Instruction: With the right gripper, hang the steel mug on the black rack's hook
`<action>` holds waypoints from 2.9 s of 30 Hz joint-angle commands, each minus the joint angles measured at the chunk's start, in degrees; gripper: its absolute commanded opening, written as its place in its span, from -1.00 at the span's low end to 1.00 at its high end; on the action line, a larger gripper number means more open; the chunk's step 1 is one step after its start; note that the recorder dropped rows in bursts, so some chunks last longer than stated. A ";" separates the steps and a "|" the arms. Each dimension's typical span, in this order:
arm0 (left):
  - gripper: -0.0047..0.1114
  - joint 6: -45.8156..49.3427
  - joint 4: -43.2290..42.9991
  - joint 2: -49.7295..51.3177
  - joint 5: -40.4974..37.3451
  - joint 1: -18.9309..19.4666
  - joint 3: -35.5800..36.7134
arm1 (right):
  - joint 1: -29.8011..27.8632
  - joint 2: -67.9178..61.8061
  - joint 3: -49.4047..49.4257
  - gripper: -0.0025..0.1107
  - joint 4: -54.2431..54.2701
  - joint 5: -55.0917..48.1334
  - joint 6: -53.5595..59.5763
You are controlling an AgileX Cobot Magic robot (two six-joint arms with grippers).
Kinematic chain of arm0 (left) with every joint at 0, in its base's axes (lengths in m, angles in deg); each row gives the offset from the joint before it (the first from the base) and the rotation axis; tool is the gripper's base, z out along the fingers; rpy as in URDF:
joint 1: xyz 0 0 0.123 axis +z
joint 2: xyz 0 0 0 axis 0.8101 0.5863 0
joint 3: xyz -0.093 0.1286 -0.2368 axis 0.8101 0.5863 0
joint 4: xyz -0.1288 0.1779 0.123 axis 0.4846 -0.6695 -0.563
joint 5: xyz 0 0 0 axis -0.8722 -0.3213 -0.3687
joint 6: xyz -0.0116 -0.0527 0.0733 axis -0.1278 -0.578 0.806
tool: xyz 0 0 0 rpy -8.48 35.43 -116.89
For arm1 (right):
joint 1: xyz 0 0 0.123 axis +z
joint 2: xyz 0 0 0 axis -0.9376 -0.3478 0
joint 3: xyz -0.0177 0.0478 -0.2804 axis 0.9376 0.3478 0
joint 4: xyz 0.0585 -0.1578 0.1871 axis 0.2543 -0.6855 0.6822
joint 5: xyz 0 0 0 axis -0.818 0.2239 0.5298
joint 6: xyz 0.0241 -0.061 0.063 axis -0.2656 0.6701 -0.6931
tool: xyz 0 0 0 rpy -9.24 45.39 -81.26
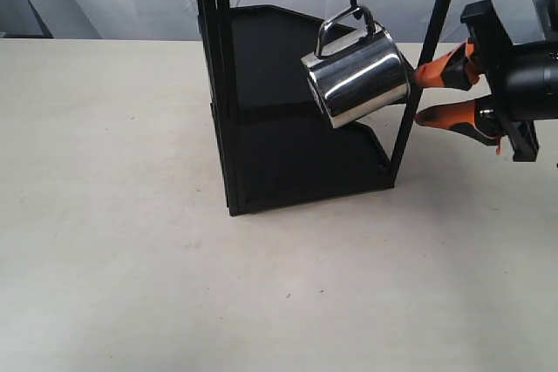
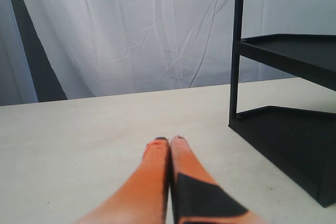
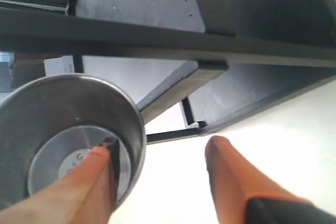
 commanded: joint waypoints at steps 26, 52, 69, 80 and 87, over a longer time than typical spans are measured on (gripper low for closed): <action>-0.89 -0.14 0.13 -0.27 0.30 -0.27 0.02 | -0.32 47.93 -0.06 -0.95 -38.89 -7.39 -15.22; -0.89 -0.14 -0.12 -0.27 0.30 -0.27 0.02 | 0.37 82.08 43.89 -0.95 -30.34 42.95 1.16; -0.89 -0.14 -0.12 -0.27 0.30 -0.27 0.02 | 0.37 82.08 43.89 -0.95 -30.35 43.09 1.16; -0.89 -0.14 -0.12 -0.27 0.30 -0.27 0.02 | 0.37 82.08 43.89 -0.95 -30.24 43.09 1.16; -0.89 -0.14 -0.12 -0.27 0.30 -0.27 0.02 | 0.37 82.08 43.89 -0.95 -30.24 43.09 1.16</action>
